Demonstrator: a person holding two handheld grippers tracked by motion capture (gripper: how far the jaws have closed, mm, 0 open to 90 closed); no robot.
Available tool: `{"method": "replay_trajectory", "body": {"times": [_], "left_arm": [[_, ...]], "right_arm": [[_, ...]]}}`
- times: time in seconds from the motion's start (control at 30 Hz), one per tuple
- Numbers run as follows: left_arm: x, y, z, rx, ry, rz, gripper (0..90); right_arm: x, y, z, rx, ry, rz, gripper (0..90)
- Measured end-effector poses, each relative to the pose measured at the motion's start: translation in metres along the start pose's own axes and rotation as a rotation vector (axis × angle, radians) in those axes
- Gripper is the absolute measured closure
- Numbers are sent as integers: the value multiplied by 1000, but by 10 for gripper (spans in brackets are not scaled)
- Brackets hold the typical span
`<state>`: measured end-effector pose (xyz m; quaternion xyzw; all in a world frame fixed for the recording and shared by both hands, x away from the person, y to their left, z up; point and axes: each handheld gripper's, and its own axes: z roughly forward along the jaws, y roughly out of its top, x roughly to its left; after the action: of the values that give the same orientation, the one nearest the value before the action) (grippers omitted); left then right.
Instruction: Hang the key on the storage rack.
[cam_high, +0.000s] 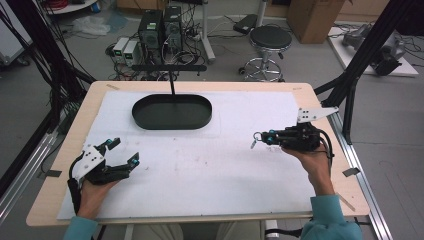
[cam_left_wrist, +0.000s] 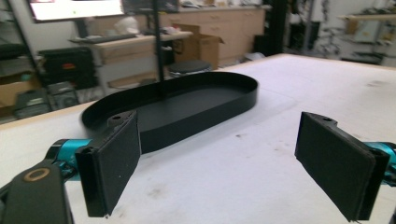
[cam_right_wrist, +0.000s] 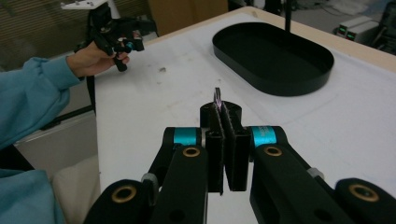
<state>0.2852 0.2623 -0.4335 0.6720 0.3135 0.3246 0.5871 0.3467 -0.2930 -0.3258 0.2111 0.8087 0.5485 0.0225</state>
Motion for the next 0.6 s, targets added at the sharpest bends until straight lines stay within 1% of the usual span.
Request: {"method": "replay_trajectory", "body": {"times": [0.03,0.07,0.1,0.17,0.2,0.23,0.27,0.3,0.37,0.4,0.43,0.47,0.57,0.6], "left_arm": [[0,0,0,0,0,0,148],[-1,8,3,0,-33,12,148],[-1,8,3,0,-33,12,148],[-1,16,7,4,-76,16,148],[-1,23,10,12,-113,21,148],[-1,26,11,12,-128,19,148],[-1,26,11,12,-128,19,148],[-1,33,15,15,-162,22,148],[-2,40,18,9,-200,21,148],[-2,40,18,9,-200,21,148],[-2,48,21,3,-228,27,148],[-2,48,21,3,-228,27,149],[-2,56,27,-4,-267,25,152],[-1,61,31,6,-289,26,152]], "right_arm": [[0,2,2,-10,8,-8,891],[0,5,5,-17,19,-11,891],[0,7,8,-27,35,-24,891],[2,11,12,-46,68,-42,891],[3,14,15,-51,70,-48,891],[3,16,17,-54,82,-54,891],[4,19,19,-49,89,-59,891],[5,21,21,-49,89,-66,891],[7,25,25,-52,101,-75,891],[7,27,26,-55,106,-84,891],[8,29,27,-57,112,-92,891],[9,31,29,-66,115,-94,891],[10,36,33,-77,135,-110,891],[11,38,35,-77,149,-112,891]]}}
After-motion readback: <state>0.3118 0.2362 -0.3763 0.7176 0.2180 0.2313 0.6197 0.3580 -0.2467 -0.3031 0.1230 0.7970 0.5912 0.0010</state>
